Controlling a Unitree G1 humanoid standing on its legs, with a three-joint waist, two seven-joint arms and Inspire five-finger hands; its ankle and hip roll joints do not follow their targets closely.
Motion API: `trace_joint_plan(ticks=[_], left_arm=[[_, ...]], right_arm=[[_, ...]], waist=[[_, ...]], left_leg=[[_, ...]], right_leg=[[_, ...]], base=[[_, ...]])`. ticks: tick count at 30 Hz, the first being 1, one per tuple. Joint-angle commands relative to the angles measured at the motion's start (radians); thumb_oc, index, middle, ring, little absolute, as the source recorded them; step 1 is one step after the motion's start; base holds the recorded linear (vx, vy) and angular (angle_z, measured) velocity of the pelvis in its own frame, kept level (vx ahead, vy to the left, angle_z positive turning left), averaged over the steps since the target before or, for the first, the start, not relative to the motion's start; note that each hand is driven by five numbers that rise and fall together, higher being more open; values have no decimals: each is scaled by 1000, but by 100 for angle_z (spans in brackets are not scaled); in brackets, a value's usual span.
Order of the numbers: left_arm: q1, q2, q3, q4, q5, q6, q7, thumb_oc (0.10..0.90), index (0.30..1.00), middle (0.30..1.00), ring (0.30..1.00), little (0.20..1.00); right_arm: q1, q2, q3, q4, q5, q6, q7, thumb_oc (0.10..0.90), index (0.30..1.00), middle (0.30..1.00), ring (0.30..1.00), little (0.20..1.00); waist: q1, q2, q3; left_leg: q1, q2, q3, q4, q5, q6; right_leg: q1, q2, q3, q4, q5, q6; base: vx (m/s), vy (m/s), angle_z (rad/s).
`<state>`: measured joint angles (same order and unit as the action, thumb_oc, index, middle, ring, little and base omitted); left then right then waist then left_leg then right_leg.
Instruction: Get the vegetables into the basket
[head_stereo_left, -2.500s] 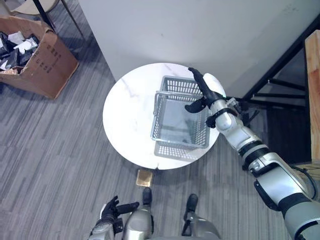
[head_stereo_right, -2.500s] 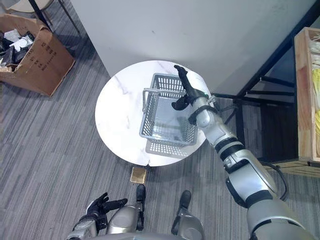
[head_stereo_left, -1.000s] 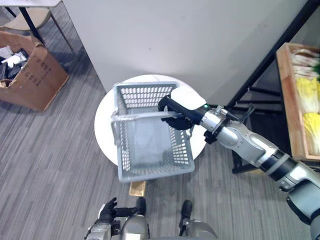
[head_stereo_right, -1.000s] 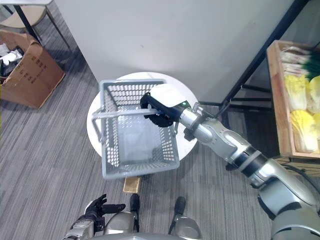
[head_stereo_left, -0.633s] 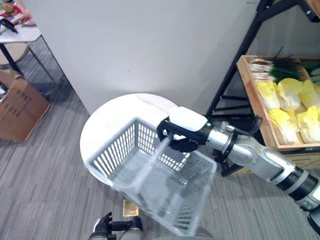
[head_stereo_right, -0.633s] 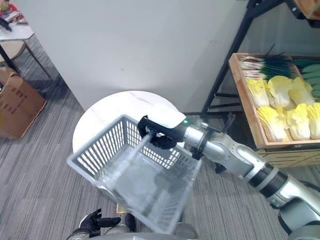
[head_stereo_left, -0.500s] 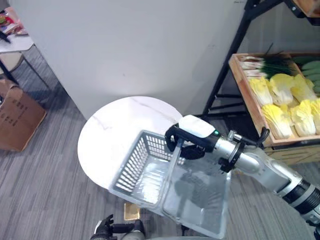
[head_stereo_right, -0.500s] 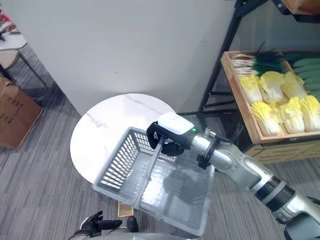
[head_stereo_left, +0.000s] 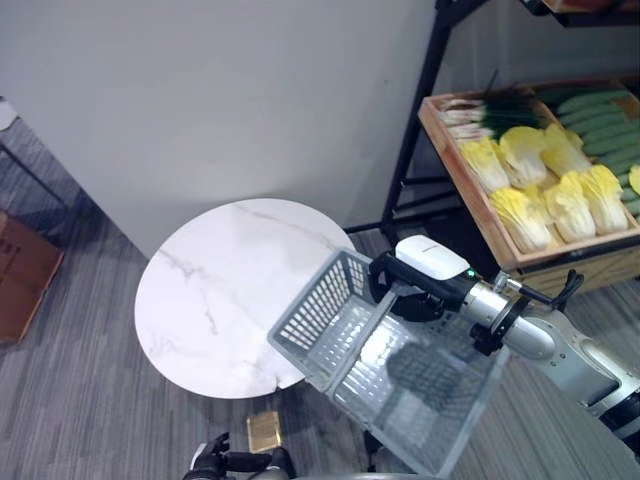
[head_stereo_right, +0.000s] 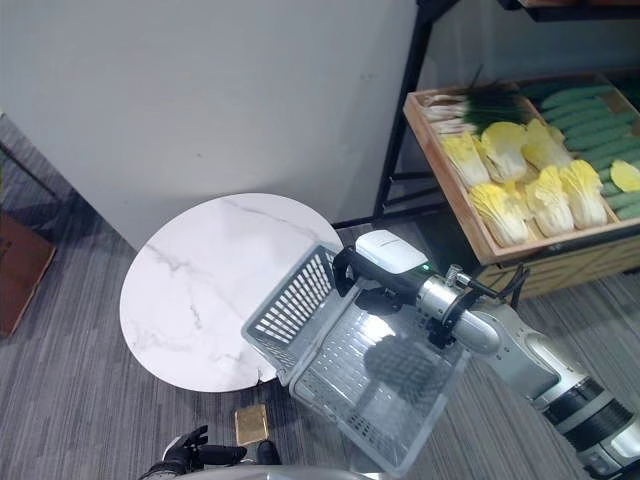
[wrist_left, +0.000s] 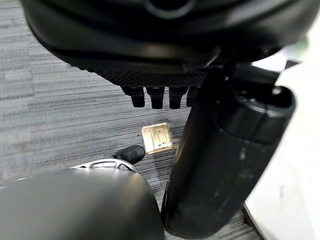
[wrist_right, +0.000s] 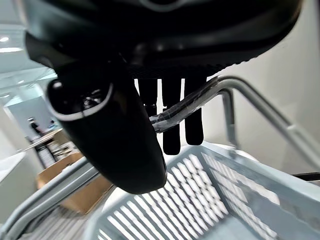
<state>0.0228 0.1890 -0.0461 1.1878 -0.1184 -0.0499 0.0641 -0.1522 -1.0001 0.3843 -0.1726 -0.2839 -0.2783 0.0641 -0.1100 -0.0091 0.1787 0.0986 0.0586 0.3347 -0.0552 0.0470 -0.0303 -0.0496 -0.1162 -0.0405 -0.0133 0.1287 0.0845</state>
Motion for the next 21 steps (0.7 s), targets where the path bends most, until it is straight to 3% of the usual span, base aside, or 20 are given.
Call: trace_joint_plan(ticks=[1,2,3,6,8,9,11,15,18,19,21], left_arm=[[-51,-12,1,35,5,-30,7,900,1000,1000,1000,1000],[-54,-2,16,30,-4,-33,12,900,1000,1000,1000,1000],[-55,-1,17,30,-4,-33,12,900,1000,1000,1000,1000],[-53,12,4,5,-4,-30,8,900,1000,1000,1000,1000],[-48,21,7,1,-13,-28,8,900,1000,1000,1000,1000],[-48,21,7,0,-13,-28,8,900,1000,1000,1000,1000],[-43,22,15,-9,-26,-26,13,900,1000,1000,1000,1000],[-19,25,26,-31,-51,-23,21,900,1000,1000,1000,1000],[-6,25,16,-40,-54,-15,17,900,1000,1000,1000,1000],[-5,27,17,-24,-43,-13,14,900,1000,1000,1000,1000],[-5,27,19,-16,-39,-13,9,900,1000,1000,1000,1000]], right_arm=[[-159,65,-100,-135,19,-69,-142,400,300,300,300,300],[-171,92,-79,-135,7,-64,-150,400,300,300,300,300],[-172,93,-78,-134,7,-63,-150,400,300,300,300,300],[-201,119,-58,-128,-5,-58,-161,400,300,300,300,300],[-207,145,-56,-130,-4,-57,-166,400,300,300,300,300],[-207,145,-56,-130,-4,-57,-166,400,300,300,300,300],[-231,156,-41,-123,-10,-54,-164,400,300,300,300,300],[-283,185,7,-112,0,-59,-157,400,300,300,300,300],[-306,193,25,-108,1,-58,-159,400,300,300,300,300],[-312,205,30,-112,-1,-60,-162,400,300,300,300,300],[-312,201,33,-116,-2,-62,-160,400,300,300,300,300]], waist=[[-6,-85,24],[-7,-88,49],[-6,-91,46],[18,-66,65],[39,-38,53],[38,-39,54],[64,-28,41],[120,-48,15],[137,-69,10],[143,-70,8],[140,-73,10]], left_leg=[[-35,5,-3,250,-258,36],[-32,8,60,250,-266,46],[-34,6,63,248,-260,46],[-60,43,115,258,-252,63],[-67,63,157,228,-243,65],[-65,61,157,226,-242,65],[-75,70,206,199,-217,73],[-96,101,298,217,-204,70],[-110,122,347,265,-206,62],[-105,136,365,278,-206,57],[-101,156,386,315,-207,52]], right_leg=[[-19,-147,24,34,22,69],[-59,-153,30,33,78,94],[-65,-154,33,32,81,94],[-69,-157,-97,145,-4,76],[-9,-183,-211,260,-86,60],[-9,-184,-211,263,-88,61],[44,-220,-300,337,-108,50],[150,-265,-426,324,-76,55],[179,-254,-479,266,-51,65],[176,-247,-521,245,-71,57],[183,-239,-538,229,-91,43]], base=[[-175,122,-62],[-144,77,-59],[-251,120,-93],[-208,98,-109],[-153,169,-48],[-104,130,-54],[-136,76,-48],[-111,-23,-81],[-33,-82,-102],[-3,-105,-45],[20,-134,-72]])
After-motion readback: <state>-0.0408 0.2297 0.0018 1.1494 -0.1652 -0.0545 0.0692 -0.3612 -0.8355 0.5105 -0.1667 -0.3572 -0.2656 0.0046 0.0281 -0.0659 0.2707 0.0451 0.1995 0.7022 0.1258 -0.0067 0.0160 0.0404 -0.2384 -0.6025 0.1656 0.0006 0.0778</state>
